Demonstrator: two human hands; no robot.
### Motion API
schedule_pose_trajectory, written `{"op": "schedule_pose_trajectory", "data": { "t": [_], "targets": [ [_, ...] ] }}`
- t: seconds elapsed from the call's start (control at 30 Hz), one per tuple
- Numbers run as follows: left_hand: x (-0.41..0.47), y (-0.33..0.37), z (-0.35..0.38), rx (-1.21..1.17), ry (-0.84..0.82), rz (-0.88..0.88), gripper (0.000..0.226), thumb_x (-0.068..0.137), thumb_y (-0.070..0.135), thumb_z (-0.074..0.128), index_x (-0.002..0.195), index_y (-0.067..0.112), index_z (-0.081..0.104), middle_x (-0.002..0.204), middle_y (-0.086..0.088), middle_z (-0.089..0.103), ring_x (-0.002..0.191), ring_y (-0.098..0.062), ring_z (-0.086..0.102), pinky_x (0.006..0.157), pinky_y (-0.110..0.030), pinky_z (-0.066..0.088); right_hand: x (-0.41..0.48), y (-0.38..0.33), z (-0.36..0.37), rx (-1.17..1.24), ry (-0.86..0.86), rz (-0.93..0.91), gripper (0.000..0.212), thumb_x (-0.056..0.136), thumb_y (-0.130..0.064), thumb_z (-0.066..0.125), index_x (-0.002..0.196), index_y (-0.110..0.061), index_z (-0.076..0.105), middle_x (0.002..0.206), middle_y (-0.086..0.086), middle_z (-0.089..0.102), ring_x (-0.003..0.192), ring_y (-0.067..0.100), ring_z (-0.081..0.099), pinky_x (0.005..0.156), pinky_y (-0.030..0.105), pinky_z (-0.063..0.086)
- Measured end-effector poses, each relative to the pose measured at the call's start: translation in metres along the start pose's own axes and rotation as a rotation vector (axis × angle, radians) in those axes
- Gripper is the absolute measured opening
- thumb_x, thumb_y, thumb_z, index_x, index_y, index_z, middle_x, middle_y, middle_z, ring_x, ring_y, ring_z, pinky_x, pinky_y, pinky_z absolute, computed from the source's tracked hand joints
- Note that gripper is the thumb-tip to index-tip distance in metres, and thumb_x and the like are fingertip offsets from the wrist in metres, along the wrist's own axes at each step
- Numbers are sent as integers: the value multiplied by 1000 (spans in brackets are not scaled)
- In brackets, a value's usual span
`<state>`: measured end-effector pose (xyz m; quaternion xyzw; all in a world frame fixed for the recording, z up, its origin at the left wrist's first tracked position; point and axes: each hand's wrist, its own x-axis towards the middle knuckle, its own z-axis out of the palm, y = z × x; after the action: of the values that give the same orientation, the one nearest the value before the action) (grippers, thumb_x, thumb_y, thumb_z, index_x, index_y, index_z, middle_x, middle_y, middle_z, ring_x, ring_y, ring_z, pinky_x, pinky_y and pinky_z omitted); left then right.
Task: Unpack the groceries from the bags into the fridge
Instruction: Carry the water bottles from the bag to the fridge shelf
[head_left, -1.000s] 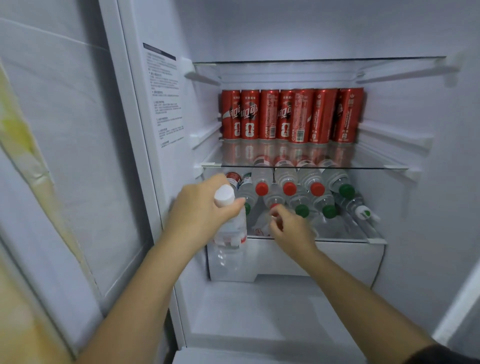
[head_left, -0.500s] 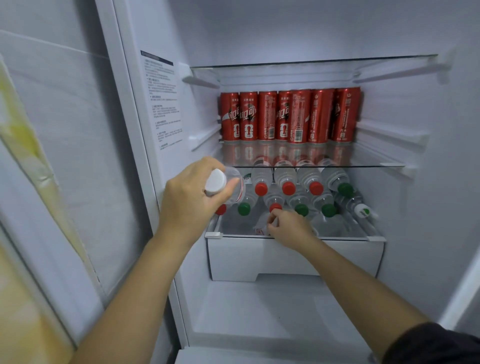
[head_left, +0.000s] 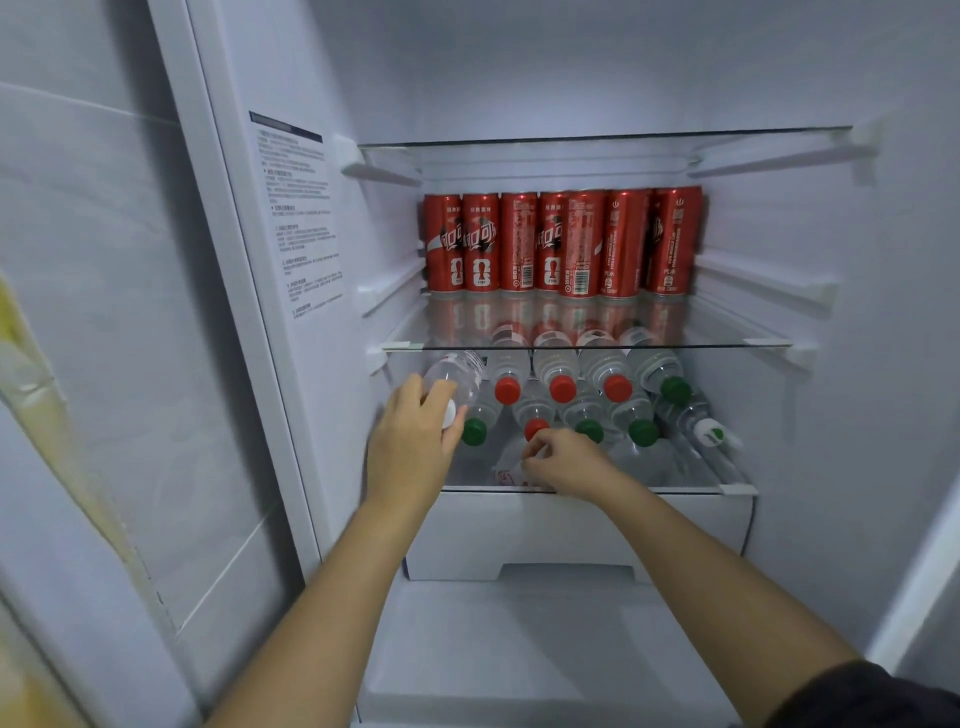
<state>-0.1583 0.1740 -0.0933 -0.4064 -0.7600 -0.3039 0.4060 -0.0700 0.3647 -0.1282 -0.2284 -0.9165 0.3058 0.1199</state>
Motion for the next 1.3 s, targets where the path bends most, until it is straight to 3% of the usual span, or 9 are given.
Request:
{"op": "schedule_pose_trajectory", "data": {
  "t": [0.23, 0.4, 0.6, 0.93, 1.0, 1.1, 1.17, 1.2, 1.3],
  "targets": [
    [-7, -1, 30, 26, -289, -243, 50, 98, 23, 56, 146, 18, 42, 118, -11, 49, 97, -26, 56, 75, -30, 49, 3, 2, -1, 64, 0, 0, 12, 92, -29, 58, 91, -40, 60, 79, -6, 67, 71, 14, 65, 62, 27, 51],
    [9, -1, 47, 36, -293, -288, 50, 99, 22, 52, 148, 22, 39, 121, -13, 49, 98, -28, 57, 75, -34, 49, 5, 5, -2, 102, -18, 5, 13, 93, -29, 58, 103, -31, 66, 74, -2, 68, 63, 13, 63, 60, 28, 50],
    [20, -7, 65, 52, -313, -312, 51, 99, 21, 52, 148, 25, 37, 121, -15, 50, 98, -31, 56, 72, -37, 47, 5, 6, -1, 108, -12, -2, 10, 93, -31, 59, 92, -41, 61, 71, -2, 67, 61, 12, 61, 58, 27, 48],
    [37, -12, 74, 68, -428, -300, 58, 100, 29, 50, 152, 27, 26, 137, -14, 44, 119, -32, 49, 94, -41, 47, 4, 1, -4, 110, -34, 24, 9, 94, -31, 58, 98, -37, 63, 77, 3, 70, 60, 12, 61, 58, 27, 49],
    [32, -8, 64, 18, -387, -353, 62, 95, 35, 57, 150, 29, 28, 136, -12, 44, 121, -31, 46, 95, -40, 46, 2, -1, -7, 129, -38, 12, 11, 96, -28, 57, 101, -32, 66, 75, 2, 69, 55, 9, 61, 54, 23, 48],
    [13, 0, 50, -143, -140, -390, 32, 90, 28, 63, 120, 23, 54, 108, -7, 56, 94, -24, 55, 68, -31, 45, -2, -4, -11, 275, 58, -18, 16, 96, -22, 57, 91, -28, 71, 69, -2, 69, 53, 5, 63, 49, 19, 49],
    [2, 1, 50, -234, -193, -467, 7, 94, 27, 56, 92, 20, 55, 87, -3, 63, 77, -23, 58, 57, -29, 37, 0, -5, -12, 329, 123, -15, 19, 96, -18, 57, 86, -26, 72, 75, -2, 71, 69, 9, 69, 61, 24, 56],
    [0, -1, 53, -252, -273, -503, 12, 97, 27, 52, 87, 19, 55, 83, -3, 65, 76, -25, 59, 57, -32, 40, 1, -5, -11, 331, 135, -4, 20, 96, -17, 57, 85, -26, 71, 79, -2, 72, 77, 11, 69, 69, 27, 57],
    [2, -12, 60, -195, -417, -483, 18, 100, 25, 48, 95, 13, 61, 94, -9, 67, 87, -31, 59, 71, -39, 46, 6, -6, -8, 327, 158, 17, 18, 96, -19, 58, 85, -27, 70, 83, -6, 73, 84, 8, 68, 80, 27, 55]
  ]
}}
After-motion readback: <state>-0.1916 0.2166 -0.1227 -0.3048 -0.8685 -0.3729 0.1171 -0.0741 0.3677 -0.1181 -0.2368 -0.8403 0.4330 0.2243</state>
